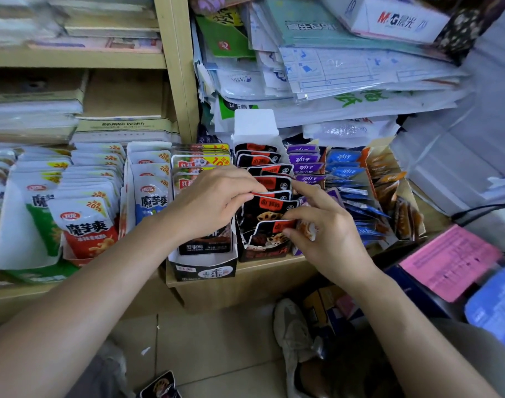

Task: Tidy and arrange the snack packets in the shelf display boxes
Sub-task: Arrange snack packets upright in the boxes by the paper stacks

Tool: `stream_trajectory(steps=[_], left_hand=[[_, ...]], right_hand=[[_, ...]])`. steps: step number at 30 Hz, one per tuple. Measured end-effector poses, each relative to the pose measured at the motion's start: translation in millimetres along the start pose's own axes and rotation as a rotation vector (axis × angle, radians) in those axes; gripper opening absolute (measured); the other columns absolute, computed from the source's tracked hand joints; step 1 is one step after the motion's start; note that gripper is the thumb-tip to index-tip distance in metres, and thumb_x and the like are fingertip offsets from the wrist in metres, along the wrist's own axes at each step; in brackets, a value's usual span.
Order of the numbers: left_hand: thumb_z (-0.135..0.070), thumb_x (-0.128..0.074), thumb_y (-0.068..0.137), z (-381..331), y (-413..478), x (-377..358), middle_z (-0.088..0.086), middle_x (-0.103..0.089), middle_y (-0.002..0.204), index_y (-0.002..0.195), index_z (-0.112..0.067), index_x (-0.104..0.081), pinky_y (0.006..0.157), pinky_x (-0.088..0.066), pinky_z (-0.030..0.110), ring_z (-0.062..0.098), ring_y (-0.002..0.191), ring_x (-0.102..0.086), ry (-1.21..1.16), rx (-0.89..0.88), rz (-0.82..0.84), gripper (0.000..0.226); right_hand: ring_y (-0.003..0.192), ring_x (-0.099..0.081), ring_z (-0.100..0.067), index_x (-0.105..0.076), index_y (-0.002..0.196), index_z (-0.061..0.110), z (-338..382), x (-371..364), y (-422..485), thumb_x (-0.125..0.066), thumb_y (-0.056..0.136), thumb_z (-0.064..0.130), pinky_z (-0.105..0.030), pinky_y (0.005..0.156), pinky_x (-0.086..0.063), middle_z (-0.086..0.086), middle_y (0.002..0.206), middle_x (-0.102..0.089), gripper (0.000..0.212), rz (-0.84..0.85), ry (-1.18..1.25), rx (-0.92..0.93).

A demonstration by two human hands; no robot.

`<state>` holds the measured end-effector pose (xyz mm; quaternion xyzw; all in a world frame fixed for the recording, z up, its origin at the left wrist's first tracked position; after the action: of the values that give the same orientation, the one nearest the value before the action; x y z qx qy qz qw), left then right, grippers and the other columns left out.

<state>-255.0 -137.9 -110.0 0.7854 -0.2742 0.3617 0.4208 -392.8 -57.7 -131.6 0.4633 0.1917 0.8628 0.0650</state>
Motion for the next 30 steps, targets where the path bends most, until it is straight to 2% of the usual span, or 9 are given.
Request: stream_trajectory(steps=[5,9,12,15,18,21,25,27,30], left_hand=[[-0.003,-0.072,0.090,1,2,1,-0.008,-0.074,0.107,0.116,-0.019,-0.076,0.087,-0.053,0.018,0.000,0.095,-0.067,-0.189,0.102,-0.086,0.030],[-0.001,-0.072,0.090,16,-2,1,-0.012,-0.072,0.114,0.114,-0.026,-0.074,0.085,-0.061,0.029,0.002,0.100,-0.070,-0.369,0.275,-0.102,0.034],[-0.004,-0.072,0.090,7,-9,17,-0.008,-0.070,0.109,0.105,-0.019,-0.078,0.074,-0.060,0.027,0.013,0.098,-0.068,-0.315,0.214,-0.163,0.022],[-0.030,-0.076,0.085,-4,-20,19,-0.013,-0.067,0.090,0.104,-0.024,-0.078,0.068,-0.054,0.030,0.010,0.084,-0.063,-0.149,0.158,-0.067,0.019],[-0.035,-0.080,0.084,-1,-32,-1,-0.020,-0.062,0.079,0.107,-0.033,-0.077,0.070,-0.049,0.034,0.008,0.079,-0.059,0.045,0.218,0.124,0.023],[-0.020,-0.079,0.086,6,-35,1,-0.013,-0.066,0.076,0.103,-0.026,-0.080,0.072,-0.052,0.031,0.002,0.073,-0.061,-0.045,0.312,0.014,0.018],[-0.012,-0.079,0.086,16,-35,5,-0.017,-0.071,0.078,0.102,-0.019,-0.079,0.072,-0.045,0.005,-0.011,0.073,-0.065,-0.198,0.419,-0.144,0.018],[-0.009,-0.078,0.085,15,-34,1,-0.019,-0.070,0.080,0.100,-0.018,-0.079,0.073,-0.047,0.003,-0.013,0.074,-0.066,-0.241,0.425,-0.154,0.017],[-0.008,-0.077,0.087,17,-32,-3,-0.021,-0.070,0.085,0.101,-0.024,-0.076,0.076,-0.051,0.007,-0.010,0.081,-0.069,-0.306,0.429,-0.108,0.022]], right_hand=[[0.119,-0.053,-0.008,-0.072,0.097,0.014,-6,-6,15,-0.083,0.079,0.013,-0.028,0.104,-0.043,0.009,0.113,-0.065,0.021,0.066,0.019,-0.006],[0.110,-0.054,-0.007,-0.075,0.099,0.014,-12,-2,7,-0.084,0.078,0.012,-0.017,0.096,-0.045,0.003,0.122,-0.057,0.022,-0.031,0.061,-0.079],[0.087,-0.056,-0.006,-0.075,0.102,0.016,-13,4,3,-0.086,0.076,0.017,-0.015,0.076,-0.050,0.007,0.106,-0.052,0.028,-0.120,0.064,-0.114],[0.077,-0.056,-0.004,-0.074,0.104,0.019,-15,8,5,-0.088,0.075,0.019,-0.017,0.070,-0.051,0.015,0.095,-0.052,0.032,-0.140,0.087,-0.140],[0.076,-0.056,-0.008,-0.072,0.106,0.018,-14,8,5,-0.088,0.074,0.019,-0.019,0.070,-0.051,0.011,0.097,-0.052,0.036,-0.149,0.091,-0.144],[0.080,-0.055,-0.008,-0.072,0.107,0.014,-2,10,3,-0.087,0.076,0.016,-0.019,0.073,-0.051,0.006,0.103,-0.055,0.034,-0.159,0.033,-0.041],[0.094,-0.056,-0.010,-0.075,0.113,0.008,10,7,0,-0.085,0.078,0.013,-0.020,0.086,-0.048,0.000,0.101,-0.062,0.036,-0.142,-0.045,0.067],[0.095,-0.055,-0.011,-0.075,0.113,0.009,13,5,0,-0.084,0.078,0.014,-0.022,0.088,-0.047,-0.001,0.101,-0.062,0.036,-0.127,-0.064,0.086],[0.096,-0.060,-0.021,-0.074,0.116,0.011,14,0,0,-0.083,0.080,0.015,-0.035,0.087,-0.053,-0.003,0.102,-0.064,0.037,-0.106,-0.082,0.101]])
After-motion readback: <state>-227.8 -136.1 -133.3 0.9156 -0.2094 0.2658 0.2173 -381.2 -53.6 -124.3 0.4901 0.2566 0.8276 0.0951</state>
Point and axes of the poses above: each hand's wrist, its own y-axis towards the middle knuckle, its own x-axis out of the back of the hand, z = x × y, the point moved 10 cm from there along y, towards the middle knuckle
